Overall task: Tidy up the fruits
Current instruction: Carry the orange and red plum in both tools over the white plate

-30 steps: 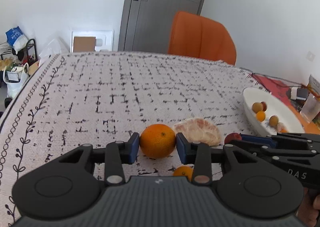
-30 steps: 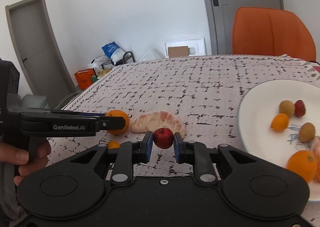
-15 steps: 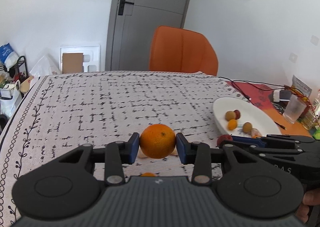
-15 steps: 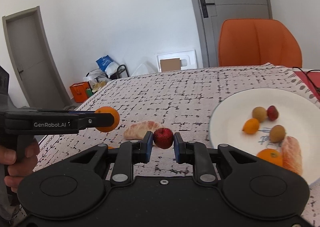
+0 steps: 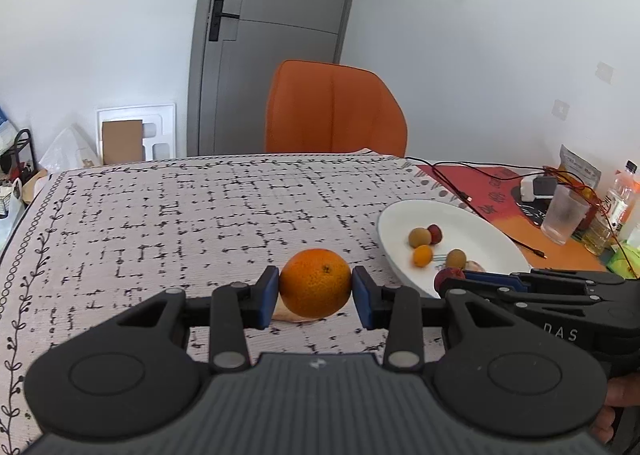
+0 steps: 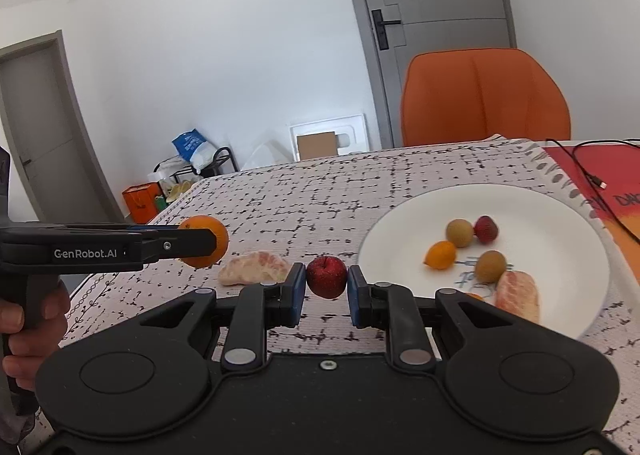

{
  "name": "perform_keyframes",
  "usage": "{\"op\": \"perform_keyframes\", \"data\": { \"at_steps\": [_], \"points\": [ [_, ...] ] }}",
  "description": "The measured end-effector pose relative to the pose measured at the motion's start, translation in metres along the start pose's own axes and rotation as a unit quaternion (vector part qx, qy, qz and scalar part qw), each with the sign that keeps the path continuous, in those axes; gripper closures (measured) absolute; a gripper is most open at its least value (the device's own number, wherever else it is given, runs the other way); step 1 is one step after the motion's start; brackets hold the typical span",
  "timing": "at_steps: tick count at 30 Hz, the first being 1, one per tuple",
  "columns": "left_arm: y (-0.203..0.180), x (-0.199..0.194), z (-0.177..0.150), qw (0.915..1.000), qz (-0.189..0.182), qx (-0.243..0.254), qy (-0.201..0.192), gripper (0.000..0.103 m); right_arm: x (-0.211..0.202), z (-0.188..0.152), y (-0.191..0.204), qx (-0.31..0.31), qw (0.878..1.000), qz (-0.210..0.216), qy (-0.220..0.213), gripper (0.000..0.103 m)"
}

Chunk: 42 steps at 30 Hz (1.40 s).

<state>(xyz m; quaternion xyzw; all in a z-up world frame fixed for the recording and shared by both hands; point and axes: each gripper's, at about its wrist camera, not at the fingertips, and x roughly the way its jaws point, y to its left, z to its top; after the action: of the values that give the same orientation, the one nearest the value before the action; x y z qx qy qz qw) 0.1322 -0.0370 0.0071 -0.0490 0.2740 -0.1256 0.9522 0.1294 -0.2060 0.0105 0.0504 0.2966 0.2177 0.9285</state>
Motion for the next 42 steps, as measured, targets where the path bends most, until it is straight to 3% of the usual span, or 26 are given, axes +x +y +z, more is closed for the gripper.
{"op": "perform_keyframes", "data": {
  "at_steps": [36,42],
  "points": [
    [-0.081,0.056,0.006,0.9955,-0.063,0.063,0.031,0.065,-0.037,-0.022,-0.094,0.077,0.993,-0.091,-0.026,0.082],
    [-0.091,0.065,0.006,0.9944,-0.07,0.07,0.038,0.065,-0.04,-0.022,-0.099,0.079,0.991,-0.103,-0.035,0.076]
  ]
}}
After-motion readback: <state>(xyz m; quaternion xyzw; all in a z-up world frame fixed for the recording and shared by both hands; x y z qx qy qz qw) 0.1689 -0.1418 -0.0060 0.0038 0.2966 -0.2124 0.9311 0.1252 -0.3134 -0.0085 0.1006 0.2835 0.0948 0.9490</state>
